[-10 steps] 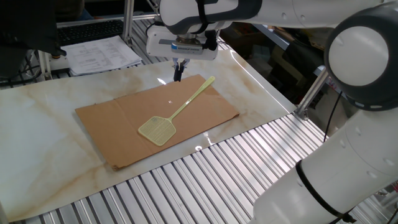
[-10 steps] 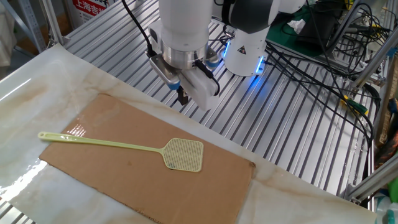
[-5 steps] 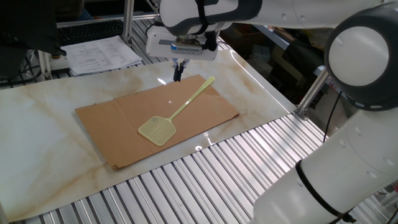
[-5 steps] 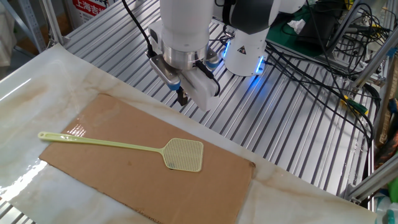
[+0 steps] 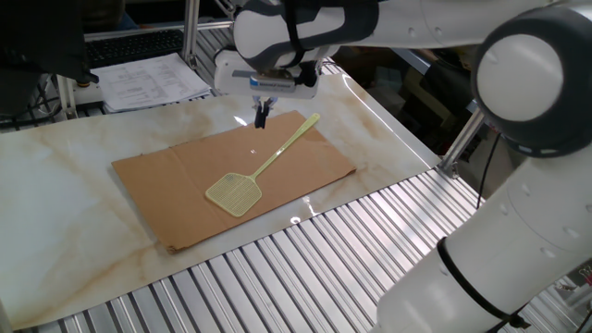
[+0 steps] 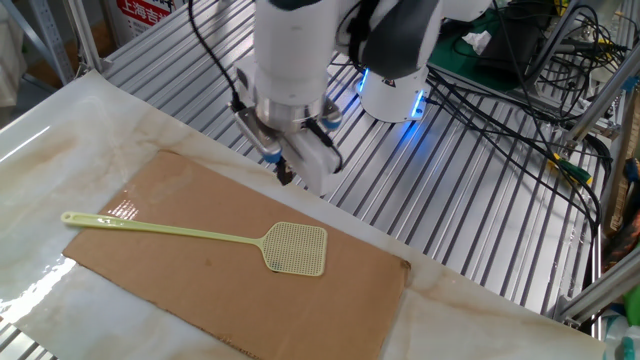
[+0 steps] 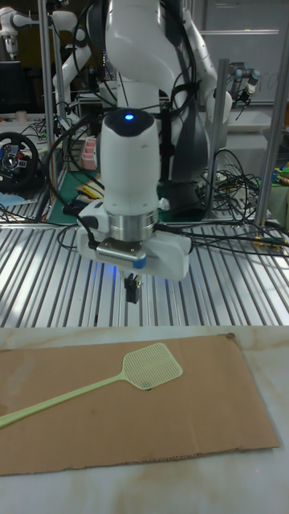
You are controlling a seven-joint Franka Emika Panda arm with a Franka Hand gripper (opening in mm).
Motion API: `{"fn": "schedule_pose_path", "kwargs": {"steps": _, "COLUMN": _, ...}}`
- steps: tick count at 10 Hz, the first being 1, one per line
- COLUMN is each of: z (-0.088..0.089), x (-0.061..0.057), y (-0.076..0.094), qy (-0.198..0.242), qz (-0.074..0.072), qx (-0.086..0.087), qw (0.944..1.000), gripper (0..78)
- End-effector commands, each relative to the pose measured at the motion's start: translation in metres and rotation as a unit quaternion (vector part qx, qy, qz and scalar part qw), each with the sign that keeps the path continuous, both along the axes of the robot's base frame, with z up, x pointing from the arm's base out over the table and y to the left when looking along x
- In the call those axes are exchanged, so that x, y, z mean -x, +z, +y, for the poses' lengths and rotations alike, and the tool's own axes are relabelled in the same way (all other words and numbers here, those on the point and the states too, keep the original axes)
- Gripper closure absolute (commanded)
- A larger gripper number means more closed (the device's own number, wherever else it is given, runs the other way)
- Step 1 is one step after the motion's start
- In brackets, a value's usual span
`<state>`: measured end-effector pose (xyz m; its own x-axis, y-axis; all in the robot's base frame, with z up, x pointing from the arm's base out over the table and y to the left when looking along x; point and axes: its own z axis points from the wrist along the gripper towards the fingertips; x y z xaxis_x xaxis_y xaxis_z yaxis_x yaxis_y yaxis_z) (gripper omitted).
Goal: Swat with a flyswatter
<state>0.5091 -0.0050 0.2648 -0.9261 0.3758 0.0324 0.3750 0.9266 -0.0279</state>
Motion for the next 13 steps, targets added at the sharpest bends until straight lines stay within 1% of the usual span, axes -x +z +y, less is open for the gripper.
{"fn": "schedule_pose_path", "kwargs": {"steps": 1, "z": -0.013, "x": -0.008, "y": -0.016, "qy": 0.009, "qz": -0.01, "qx": -0.005, "qw": 0.9999, "gripper": 77.6}}
{"fn": "schedule_pose_path", "kwargs": {"steps": 2, "z": -0.017, "x": -0.011, "y": -0.024, "qy": 0.009, "qz": -0.013, "qx": -0.006, "qw": 0.9999, "gripper": 77.6}}
{"fn": "schedule_pose_path", "kwargs": {"steps": 3, "z": -0.017, "x": -0.011, "y": -0.024, "qy": 0.009, "qz": -0.013, "qx": -0.006, "qw": 0.9999, "gripper": 77.6}}
{"fn": "schedule_pose_path", "kwargs": {"steps": 5, "z": -0.026, "x": -0.02, "y": -0.035, "qy": 0.003, "qz": -0.016, "qx": -0.005, "qw": 0.9999, "gripper": 77.6}}
{"fn": "schedule_pose_path", "kwargs": {"steps": 7, "z": -0.031, "x": -0.03, "y": -0.039, "qy": -0.002, "qz": -0.016, "qx": -0.007, "qw": 0.9999, "gripper": 77.6}}
{"fn": "schedule_pose_path", "kwargs": {"steps": 9, "z": -0.033, "x": -0.037, "y": -0.039, "qy": -0.004, "qz": -0.015, "qx": -0.008, "qw": 0.9998, "gripper": 77.6}}
{"fn": "schedule_pose_path", "kwargs": {"steps": 10, "z": -0.035, "x": -0.042, "y": -0.037, "qy": -0.003, "qz": -0.016, "qx": -0.015, "qw": 0.9998, "gripper": 77.6}}
{"fn": "schedule_pose_path", "kwargs": {"steps": 12, "z": -0.035, "x": -0.043, "y": -0.037, "qy": -0.01, "qz": -0.016, "qx": -0.016, "qw": 0.9997, "gripper": 77.6}}
{"fn": "schedule_pose_path", "kwargs": {"steps": 13, "z": -0.035, "x": -0.043, "y": -0.037, "qy": -0.023, "qz": -0.023, "qx": -0.016, "qw": 0.9993, "gripper": 77.6}}
